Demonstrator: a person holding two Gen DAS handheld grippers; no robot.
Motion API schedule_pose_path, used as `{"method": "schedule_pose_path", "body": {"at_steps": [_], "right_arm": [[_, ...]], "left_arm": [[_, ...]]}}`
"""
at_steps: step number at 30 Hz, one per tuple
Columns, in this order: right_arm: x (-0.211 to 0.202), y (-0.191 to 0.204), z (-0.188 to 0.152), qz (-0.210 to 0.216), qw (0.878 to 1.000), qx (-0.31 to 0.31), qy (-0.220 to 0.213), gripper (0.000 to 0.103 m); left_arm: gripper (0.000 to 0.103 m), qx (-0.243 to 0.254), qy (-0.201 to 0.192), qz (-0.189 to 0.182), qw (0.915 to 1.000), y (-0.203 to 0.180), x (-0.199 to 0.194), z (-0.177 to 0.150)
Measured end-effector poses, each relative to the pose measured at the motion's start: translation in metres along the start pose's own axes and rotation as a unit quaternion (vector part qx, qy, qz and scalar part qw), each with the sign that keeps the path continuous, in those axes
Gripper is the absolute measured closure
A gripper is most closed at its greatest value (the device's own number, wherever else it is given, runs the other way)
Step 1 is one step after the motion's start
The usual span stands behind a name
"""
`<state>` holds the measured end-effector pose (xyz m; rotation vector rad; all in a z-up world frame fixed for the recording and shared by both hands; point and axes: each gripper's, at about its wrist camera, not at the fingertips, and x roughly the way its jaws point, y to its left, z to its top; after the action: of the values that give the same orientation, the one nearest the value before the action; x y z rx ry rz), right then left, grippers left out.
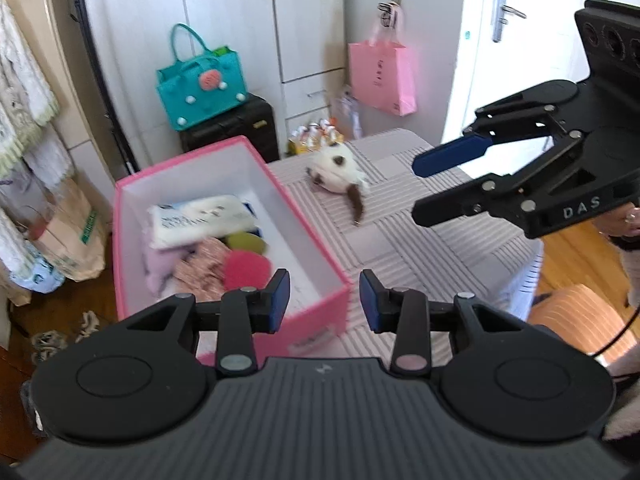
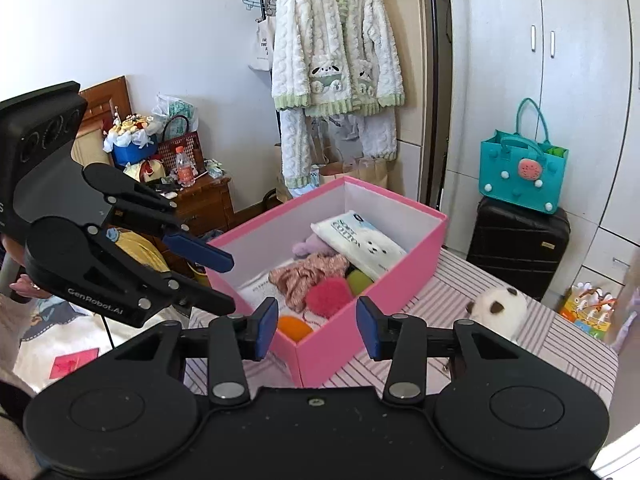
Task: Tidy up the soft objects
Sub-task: 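Withdraw both tools from the box toward the white plush cat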
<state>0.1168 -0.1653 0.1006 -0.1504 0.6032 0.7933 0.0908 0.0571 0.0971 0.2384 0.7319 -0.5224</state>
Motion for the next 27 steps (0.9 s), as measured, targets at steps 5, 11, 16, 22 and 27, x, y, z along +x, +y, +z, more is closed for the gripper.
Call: {"method": "schedule_pose_path", "body": {"at_steps": [5,11,16,22,27], "right_arm": [[-0.012,-0.004,-0.021,-0.008,1.0,0.005,0.002,0.054],[-0.024,-0.014,-0.044,-0.02,1.0,0.007,0.019,0.051],[-0.031,-0.028,-0.06,-0.032,0.999,0.027,0.016,0.046],[-0.031,-0.054,-0.073,-0.04,0.998,0.053,0.012,0.046],[-0.021,-0.078,-0.08,-0.053,0.997,0.063,0.006,0.041]], "left_arm": [[0.065,0.009,-0.001,-0.017,0.9998,-0.02,0.002,-0.01],[0.065,0.021,-0.001,-0.034,0.9992,-0.04,0.01,-0.013],[0.063,0.021,-0.01,-0.039,0.999,-0.049,0.021,-0.01],[0.063,0.023,-0.058,-0.04,0.9972,-0.062,0.036,-0.001],[0.062,0.012,-0.076,-0.055,0.9955,-0.071,0.065,0.016]]}}
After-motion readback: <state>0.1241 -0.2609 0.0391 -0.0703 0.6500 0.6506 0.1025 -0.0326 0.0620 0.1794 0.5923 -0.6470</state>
